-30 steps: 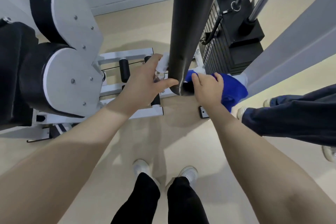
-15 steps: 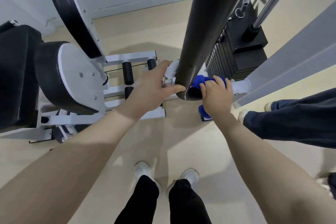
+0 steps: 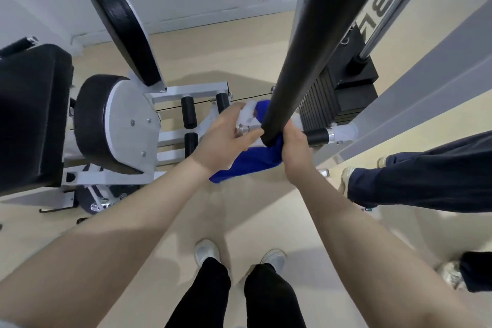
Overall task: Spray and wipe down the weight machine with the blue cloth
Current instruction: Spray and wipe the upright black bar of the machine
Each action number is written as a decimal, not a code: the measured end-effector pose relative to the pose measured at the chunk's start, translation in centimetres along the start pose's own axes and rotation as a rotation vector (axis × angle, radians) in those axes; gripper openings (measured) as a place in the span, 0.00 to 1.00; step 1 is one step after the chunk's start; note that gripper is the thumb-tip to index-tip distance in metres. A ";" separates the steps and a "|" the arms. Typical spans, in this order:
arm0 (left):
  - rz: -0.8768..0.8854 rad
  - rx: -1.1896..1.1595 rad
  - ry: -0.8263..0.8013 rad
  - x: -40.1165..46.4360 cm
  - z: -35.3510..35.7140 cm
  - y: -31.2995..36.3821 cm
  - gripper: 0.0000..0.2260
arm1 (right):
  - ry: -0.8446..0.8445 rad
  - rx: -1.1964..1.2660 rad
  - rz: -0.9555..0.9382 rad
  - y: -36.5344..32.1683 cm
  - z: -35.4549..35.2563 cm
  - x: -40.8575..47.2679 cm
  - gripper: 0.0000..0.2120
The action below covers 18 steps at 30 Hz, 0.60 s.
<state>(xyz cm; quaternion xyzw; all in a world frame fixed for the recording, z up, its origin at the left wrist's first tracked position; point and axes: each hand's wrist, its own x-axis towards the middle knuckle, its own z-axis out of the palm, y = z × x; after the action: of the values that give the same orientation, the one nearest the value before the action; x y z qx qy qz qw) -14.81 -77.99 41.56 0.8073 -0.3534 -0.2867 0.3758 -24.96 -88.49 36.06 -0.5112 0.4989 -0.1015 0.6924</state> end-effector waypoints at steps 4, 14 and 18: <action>0.022 0.043 -0.024 -0.7 -1.4 -1.4 0.11 | 0.103 -0.953 -0.414 3.8 -1.9 3.7 0.17; -0.204 -0.004 -0.115 -3.1 -0.3 -5.2 0.16 | 0.236 -1.081 -0.349 3.2 -3.1 3.2 0.07; -0.059 0.029 -0.172 -4.1 -0.7 -3.6 0.25 | 0.206 -0.861 -0.249 1.9 -3.1 0.0 0.08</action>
<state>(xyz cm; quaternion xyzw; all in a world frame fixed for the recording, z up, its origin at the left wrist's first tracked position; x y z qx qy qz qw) -15.45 -72.77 39.87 0.7952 -0.3645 -0.3608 0.3236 -28.09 -89.49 34.60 -0.7958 0.4964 -0.0175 0.3463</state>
